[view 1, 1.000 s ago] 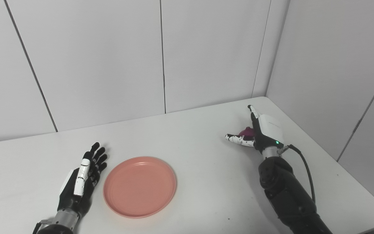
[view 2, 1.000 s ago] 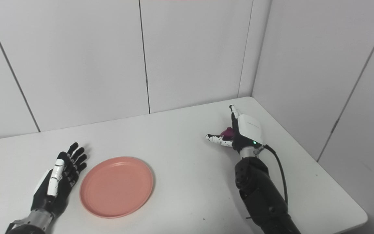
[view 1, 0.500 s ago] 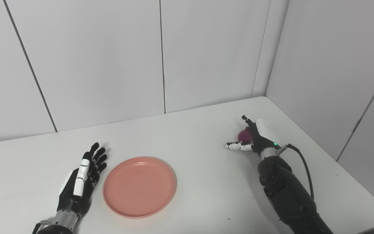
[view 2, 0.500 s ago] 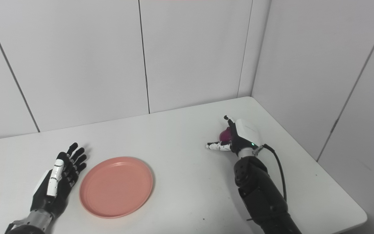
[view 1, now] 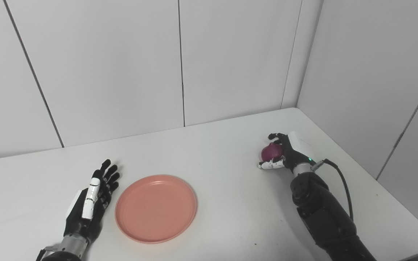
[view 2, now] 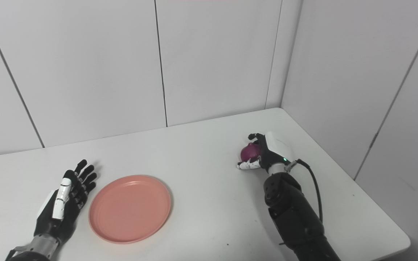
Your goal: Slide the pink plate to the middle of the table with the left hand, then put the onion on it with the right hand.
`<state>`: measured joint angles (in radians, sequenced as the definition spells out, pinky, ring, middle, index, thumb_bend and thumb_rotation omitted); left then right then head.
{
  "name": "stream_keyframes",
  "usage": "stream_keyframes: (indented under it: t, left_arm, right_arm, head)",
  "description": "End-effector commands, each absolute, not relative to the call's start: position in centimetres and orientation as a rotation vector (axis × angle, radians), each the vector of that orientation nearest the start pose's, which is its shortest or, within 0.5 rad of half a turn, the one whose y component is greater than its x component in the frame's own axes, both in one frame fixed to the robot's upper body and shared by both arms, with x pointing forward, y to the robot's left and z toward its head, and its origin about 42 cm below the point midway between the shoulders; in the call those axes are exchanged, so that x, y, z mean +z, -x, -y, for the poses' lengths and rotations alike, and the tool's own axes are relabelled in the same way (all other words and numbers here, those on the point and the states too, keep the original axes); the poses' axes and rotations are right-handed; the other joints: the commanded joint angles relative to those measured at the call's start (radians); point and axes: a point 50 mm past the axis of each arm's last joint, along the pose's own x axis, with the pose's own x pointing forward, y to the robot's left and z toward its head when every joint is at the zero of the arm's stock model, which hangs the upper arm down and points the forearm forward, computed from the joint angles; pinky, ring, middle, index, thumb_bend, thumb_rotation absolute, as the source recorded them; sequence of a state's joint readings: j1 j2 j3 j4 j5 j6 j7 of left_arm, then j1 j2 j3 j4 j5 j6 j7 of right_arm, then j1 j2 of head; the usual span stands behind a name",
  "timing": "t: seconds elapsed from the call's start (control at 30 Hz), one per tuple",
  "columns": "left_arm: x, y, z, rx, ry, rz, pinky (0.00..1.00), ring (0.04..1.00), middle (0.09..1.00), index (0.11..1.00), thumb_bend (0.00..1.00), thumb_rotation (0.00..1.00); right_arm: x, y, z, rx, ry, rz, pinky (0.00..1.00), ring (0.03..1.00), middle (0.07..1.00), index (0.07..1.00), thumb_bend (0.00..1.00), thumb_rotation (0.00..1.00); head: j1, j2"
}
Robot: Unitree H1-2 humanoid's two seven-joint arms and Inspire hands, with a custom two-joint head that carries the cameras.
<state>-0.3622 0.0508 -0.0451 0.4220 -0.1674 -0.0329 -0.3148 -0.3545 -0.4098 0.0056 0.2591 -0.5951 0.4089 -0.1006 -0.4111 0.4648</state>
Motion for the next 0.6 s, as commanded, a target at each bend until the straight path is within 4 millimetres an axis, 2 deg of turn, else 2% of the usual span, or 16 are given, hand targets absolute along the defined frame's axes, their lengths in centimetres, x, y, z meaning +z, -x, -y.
stream_keyframes:
  t: [0.0,0.1,0.17,0.2,0.23,0.3,0.43,0.47,0.5,0.57]
  left_arm:
    - [9.25,-38.55,-17.34,-0.421,0.1,-0.07,0.99,0.978,0.98,0.979,0.63,1.0]
    - [9.23,-38.58,-17.29,-0.423,0.105,-0.068,0.99,0.979,0.98,0.977,0.63,1.0]
    - [9.19,-38.61,-17.24,-0.425,0.107,-0.069,0.99,0.979,0.981,0.977,0.63,1.0]
    - [9.17,-38.62,-17.24,-0.426,0.105,-0.069,1.0,0.98,0.982,0.979,0.64,1.0]
    - [9.15,-38.62,-17.22,-0.426,0.103,-0.068,0.99,0.98,0.982,0.98,0.64,1.0]
    - [9.15,-38.63,-17.21,-0.427,0.101,-0.066,0.99,0.979,0.983,0.981,0.64,1.0]
    - [9.18,-38.64,-17.17,-0.424,0.104,-0.071,0.99,0.979,0.982,0.98,0.64,1.0]
    - [9.21,-38.64,-17.16,-0.423,0.105,-0.072,0.99,0.979,0.982,0.981,0.64,1.0]
    - [9.24,-38.63,-17.15,-0.424,0.105,-0.071,0.99,0.978,0.981,0.979,0.64,1.0]
    - [9.28,-38.59,-17.08,-0.425,0.103,-0.068,0.99,0.979,0.983,0.978,0.64,1.0]
  right_arm:
    - [18.99,-40.42,36.89,-0.427,0.977,-0.142,0.51,0.602,0.66,0.697,0.59,0.03]
    - [18.97,-40.31,36.81,-0.441,0.942,-0.128,0.41,0.521,0.607,0.686,0.55,0.0]
    - [18.89,-40.3,36.8,-0.453,0.927,-0.112,0.34,0.444,0.511,0.672,0.55,0.0]
    - [18.87,-40.3,36.77,-0.459,0.921,-0.104,0.32,0.423,0.498,0.664,0.55,0.0]
    - [18.85,-40.3,36.77,-0.464,0.916,-0.099,0.3,0.396,0.49,0.58,0.53,0.0]
    - [18.81,-40.3,36.73,-0.472,0.903,-0.083,0.23,0.321,0.479,0.505,0.52,0.0]
    - [18.65,-40.3,36.74,-0.48,0.89,-0.049,0.27,0.373,0.433,0.518,0.52,0.0]
    - [18.65,-40.3,36.71,-0.484,0.887,-0.041,0.26,0.358,0.422,0.516,0.52,0.0]
    - [18.63,-40.31,36.67,-0.489,0.88,-0.031,0.21,0.302,0.403,0.51,0.51,0.0]
    - [18.62,-40.3,36.69,-0.495,0.87,-0.012,0.2,0.292,0.401,0.51,0.51,0.0]
  head:
    - [0.0,0.001]
    - [0.001,0.002]
    - [0.002,0.003]
    - [0.002,0.003]
    - [0.005,0.004]
    - [0.005,0.004]
    - [0.007,0.006]
    - [0.007,0.006]
    - [0.007,0.006]
    - [0.01,0.006]
